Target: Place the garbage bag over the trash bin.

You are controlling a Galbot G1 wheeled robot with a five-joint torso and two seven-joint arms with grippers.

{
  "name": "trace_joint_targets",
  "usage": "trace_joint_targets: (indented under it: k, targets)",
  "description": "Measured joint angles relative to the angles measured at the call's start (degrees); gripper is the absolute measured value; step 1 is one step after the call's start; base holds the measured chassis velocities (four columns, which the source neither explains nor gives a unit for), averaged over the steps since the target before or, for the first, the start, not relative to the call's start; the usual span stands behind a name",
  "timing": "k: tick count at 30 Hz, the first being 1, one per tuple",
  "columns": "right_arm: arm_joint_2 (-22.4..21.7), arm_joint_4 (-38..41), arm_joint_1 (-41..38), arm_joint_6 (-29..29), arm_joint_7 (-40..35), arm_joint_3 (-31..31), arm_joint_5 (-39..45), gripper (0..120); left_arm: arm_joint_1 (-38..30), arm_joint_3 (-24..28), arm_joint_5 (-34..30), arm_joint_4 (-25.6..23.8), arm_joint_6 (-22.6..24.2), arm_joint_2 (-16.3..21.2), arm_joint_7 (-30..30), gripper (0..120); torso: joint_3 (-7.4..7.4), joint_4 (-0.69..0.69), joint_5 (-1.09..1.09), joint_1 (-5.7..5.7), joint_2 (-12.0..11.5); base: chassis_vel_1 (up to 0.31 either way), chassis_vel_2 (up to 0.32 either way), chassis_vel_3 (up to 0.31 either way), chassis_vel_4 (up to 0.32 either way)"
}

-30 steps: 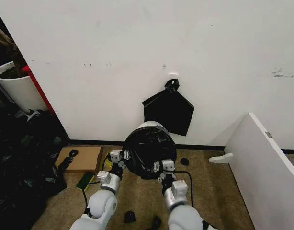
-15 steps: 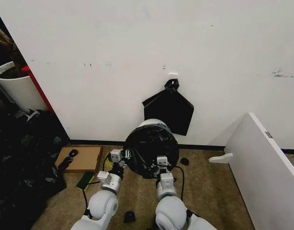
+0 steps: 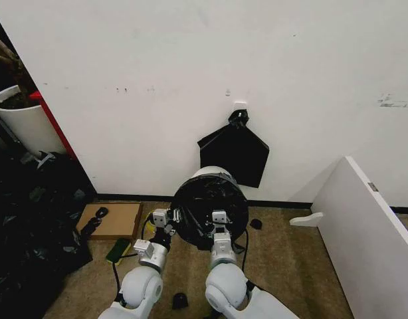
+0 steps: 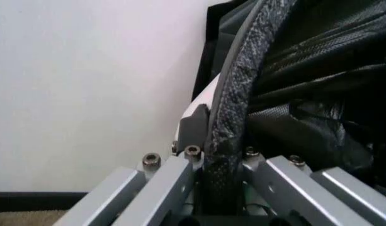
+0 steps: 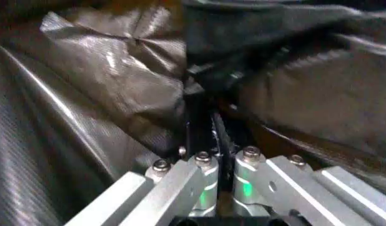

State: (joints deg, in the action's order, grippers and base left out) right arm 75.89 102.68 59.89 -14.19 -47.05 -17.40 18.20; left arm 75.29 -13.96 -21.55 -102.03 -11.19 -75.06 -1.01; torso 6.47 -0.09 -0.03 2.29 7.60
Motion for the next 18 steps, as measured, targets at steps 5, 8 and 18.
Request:
trace_joint_targets:
  k: [5, 8, 18]
  targets:
    - [1.3, -1.8, -1.6, 0.8, 0.9, 0.2, 0.5, 0, 0.3, 0.1, 0.3, 0.1, 0.0, 0.0, 0.1, 0, 0.0, 0.0, 0.01, 0.0, 0.0, 0.0, 0.0, 0.0, 0.0]
    - [2.3, -3.7, -3.1, 1.1, 0.9, 1.5, 1.0, 0, 0.6, 0.1, 0.9, 0.5, 0.0, 0.0, 0.2, 0, 0.0, 0.0, 0.0, 0.0, 0.0, 0.0, 0.0, 0.0, 0.0]
    - [3.3, -8.3, -5.5, 1.3, 0.7, 4.5, 2.9, 0, 1.0, 0.0, 1.1, 1.2, -0.5, 0.2, 0.4, 0, 0.0, 0.0, 0.01, 0.0, 0.0, 0.0, 0.0, 0.0, 0.0]
